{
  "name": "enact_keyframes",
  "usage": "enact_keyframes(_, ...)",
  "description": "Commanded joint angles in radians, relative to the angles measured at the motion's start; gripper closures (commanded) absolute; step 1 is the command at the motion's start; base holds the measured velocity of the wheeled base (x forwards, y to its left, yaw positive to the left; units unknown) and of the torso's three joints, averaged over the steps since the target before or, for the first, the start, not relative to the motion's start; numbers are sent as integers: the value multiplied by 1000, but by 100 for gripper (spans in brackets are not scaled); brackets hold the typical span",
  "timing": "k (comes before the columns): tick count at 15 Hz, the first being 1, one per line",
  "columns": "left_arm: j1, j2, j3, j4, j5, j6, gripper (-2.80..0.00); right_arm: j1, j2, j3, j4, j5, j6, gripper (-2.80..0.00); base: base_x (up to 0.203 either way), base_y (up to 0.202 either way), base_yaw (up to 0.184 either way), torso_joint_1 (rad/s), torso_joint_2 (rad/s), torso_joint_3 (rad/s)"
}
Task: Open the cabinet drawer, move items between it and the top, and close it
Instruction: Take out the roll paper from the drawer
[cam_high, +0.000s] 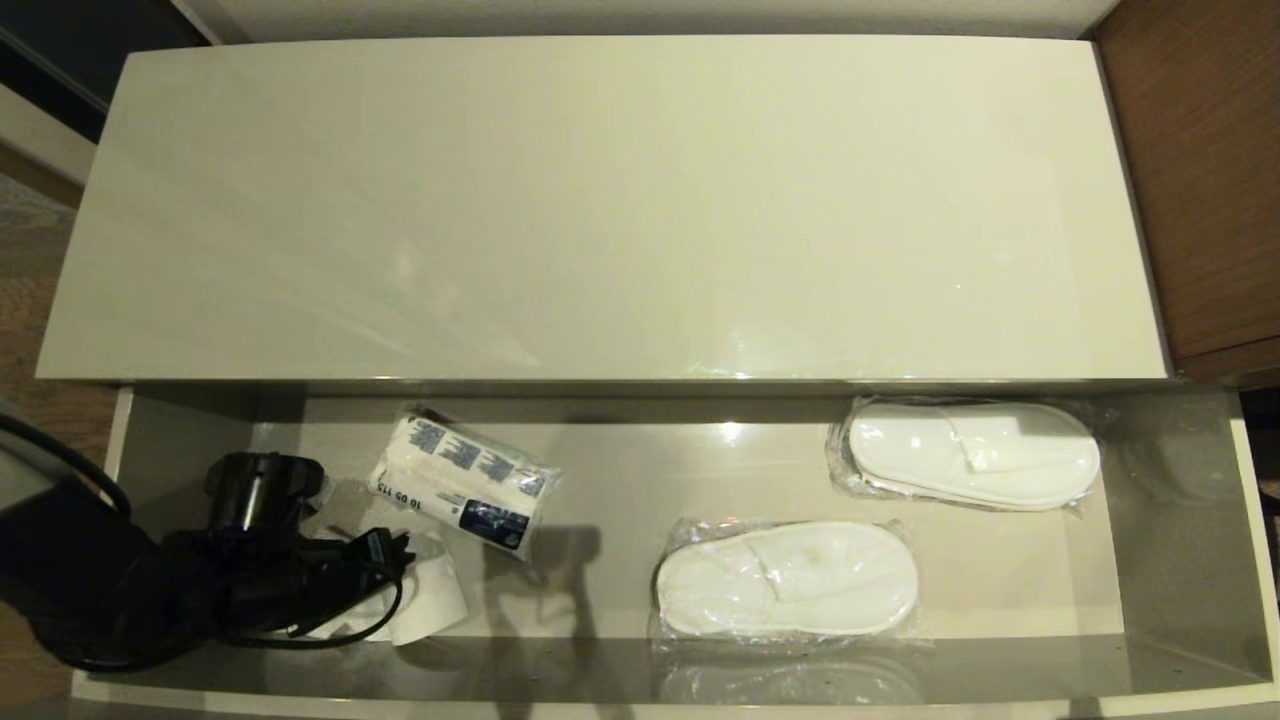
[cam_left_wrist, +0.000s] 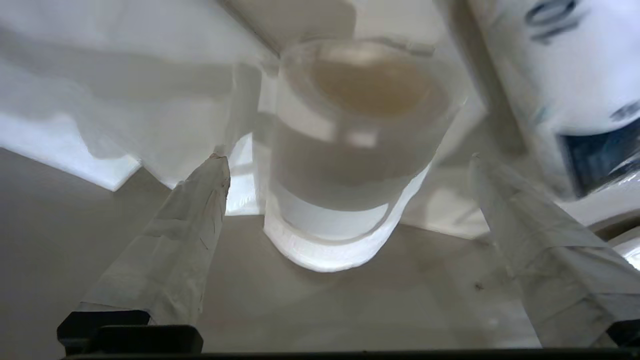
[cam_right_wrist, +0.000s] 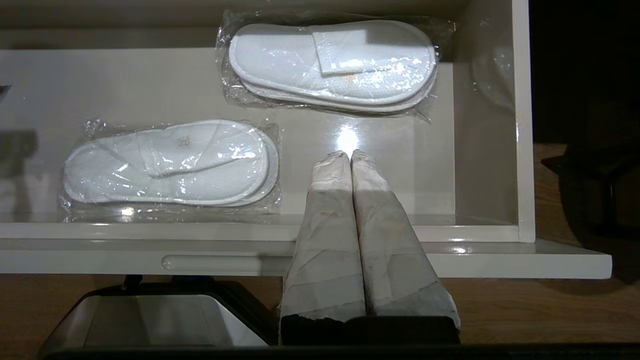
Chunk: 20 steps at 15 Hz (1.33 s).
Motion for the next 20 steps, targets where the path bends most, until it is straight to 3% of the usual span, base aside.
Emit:
enact_keyframes(1,1,-9,-6,-3,-1,-8,-280,0,1,2,-1,0,-2,0,0,0,0,0,0,0)
enact_keyframes(11,0,16,-74,-3,-3,-5,-280,0,1,2,-1,0,0,0,0,0,0,0,0,0)
enact_keyframes(12,0,16,-74,-3,-3,-5,-243,0,1,2,-1,0,0,0,0,0,0,0,0,0)
enact_keyframes(13,0,19,-74,-6,-4,-7,0,-1,1,2,-1,0,0,0,0,0,0,0,0,0)
enact_keyframes(20,1,35,-73,-16,-7,-12,0,0,1,2,-1,0,0,0,0,0,0,0,0,0)
